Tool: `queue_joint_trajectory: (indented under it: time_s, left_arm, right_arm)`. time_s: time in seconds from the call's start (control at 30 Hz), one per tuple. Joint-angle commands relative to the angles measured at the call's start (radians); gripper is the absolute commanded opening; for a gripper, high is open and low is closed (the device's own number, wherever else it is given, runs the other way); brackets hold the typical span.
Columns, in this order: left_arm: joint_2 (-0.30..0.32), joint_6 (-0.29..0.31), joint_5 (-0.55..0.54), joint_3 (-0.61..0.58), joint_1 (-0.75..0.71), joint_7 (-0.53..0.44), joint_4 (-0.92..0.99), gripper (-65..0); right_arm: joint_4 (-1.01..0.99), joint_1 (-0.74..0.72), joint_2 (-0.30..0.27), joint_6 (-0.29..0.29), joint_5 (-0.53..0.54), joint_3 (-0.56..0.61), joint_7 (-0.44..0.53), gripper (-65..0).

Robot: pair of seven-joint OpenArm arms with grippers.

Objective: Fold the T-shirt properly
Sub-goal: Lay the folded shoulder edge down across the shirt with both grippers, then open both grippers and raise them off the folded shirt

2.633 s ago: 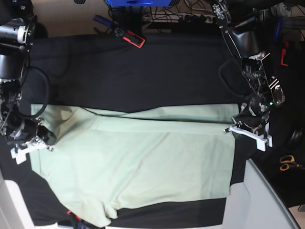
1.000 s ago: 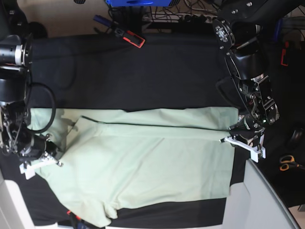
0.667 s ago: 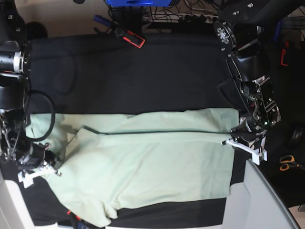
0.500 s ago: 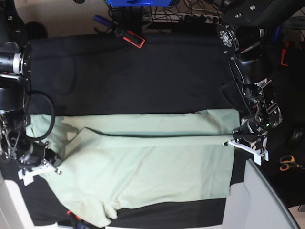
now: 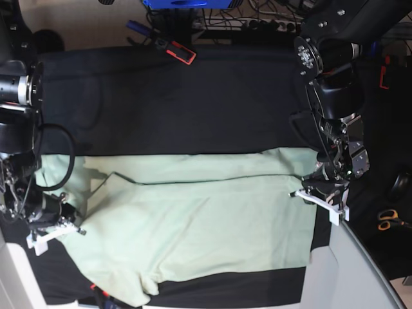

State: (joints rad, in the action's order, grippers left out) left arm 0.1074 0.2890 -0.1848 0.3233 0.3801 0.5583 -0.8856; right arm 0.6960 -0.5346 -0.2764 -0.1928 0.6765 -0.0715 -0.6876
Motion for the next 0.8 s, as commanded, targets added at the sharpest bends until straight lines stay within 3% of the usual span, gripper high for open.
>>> queue_joint_trajectory:
  time_s: [0.0, 0.53, 0.6, 0.77]
  left_arm:
    - [0.018, 0.002, -0.009, 0.0, 0.024, -0.03, -0.017, -65.0]
    - [0.025, 0.0, -0.009, -0.022, 0.024, -0.03, -0.016, -65.0]
    - [0.033, 0.0, -0.009, -0.039, 0.024, -0.03, -0.016, -58.8]
    - [0.036, 0.0, -0.011, -0.031, 0.026, -0.031, -0.024, -26.0]
  right_arm:
    - [0.014, -0.037, -0.013, -0.007, 0.012, -0.004, 0.019, -64.9]
    - [-0.014, -0.046, 0.009, -0.014, 0.012, -0.007, 0.059, -63.8]
    - [-0.014, -0.043, 0.013, -0.014, 0.018, -0.011, 0.061, -60.4]
    - [-0.012, -0.038, 0.026, -0.014, 0.019, -0.012, 0.095, -34.8]
